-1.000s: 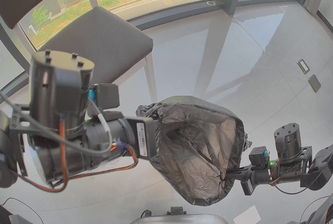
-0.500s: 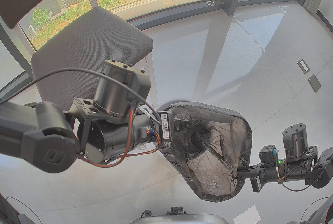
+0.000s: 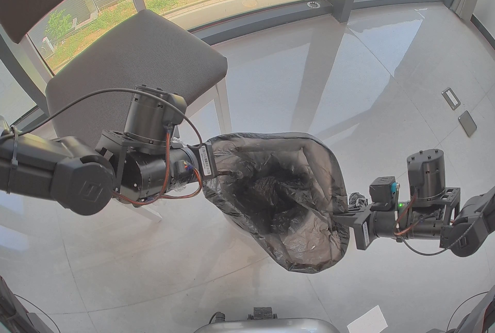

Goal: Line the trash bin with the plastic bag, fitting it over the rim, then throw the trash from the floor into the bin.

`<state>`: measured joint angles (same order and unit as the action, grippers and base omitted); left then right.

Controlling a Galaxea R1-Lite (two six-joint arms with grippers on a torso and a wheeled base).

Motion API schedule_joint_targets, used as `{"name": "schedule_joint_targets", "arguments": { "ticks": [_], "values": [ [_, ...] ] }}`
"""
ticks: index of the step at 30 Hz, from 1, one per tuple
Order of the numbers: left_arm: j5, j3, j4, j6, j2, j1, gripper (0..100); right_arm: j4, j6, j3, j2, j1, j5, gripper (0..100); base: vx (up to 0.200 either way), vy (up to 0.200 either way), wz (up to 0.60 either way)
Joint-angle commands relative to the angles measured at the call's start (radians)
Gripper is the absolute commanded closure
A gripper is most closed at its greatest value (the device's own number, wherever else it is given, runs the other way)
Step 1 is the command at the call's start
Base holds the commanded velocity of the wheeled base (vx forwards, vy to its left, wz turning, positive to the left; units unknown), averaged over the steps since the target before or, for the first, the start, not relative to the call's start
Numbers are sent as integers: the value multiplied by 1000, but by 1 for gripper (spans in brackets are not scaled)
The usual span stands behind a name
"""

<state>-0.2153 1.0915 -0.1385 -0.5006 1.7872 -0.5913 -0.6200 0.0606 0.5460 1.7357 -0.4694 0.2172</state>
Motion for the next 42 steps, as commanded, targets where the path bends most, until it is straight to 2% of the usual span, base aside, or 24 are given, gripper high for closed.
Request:
{"name": "schedule_joint_targets", "arguments": {
  "ticks": [1,8,20,26,32,42],
  "values": [
    [4,2,-9,-3,37,54,100,-1,-31,86,76,-38,-6,100,0,0,0],
    [4,11,-44,-3,95,70,100,-1,-50,161,142,-23,-9,100,0,0,0],
    [1,140,-66,-3,215,62,100,0,-39,267,219,100,-9,100,0,0,0],
    [-6,123,-55,-4,202,64,100,2,-41,333,271,92,-9,100,0,0,0],
    [-7,34,-56,-3,130,61,100,-1,-39,348,340,92,-9,100,0,0,0],
    [-7,70,-58,-10,120,21,100,2,-31,420,349,184,-9,100,0,0,0]
  ]
}}
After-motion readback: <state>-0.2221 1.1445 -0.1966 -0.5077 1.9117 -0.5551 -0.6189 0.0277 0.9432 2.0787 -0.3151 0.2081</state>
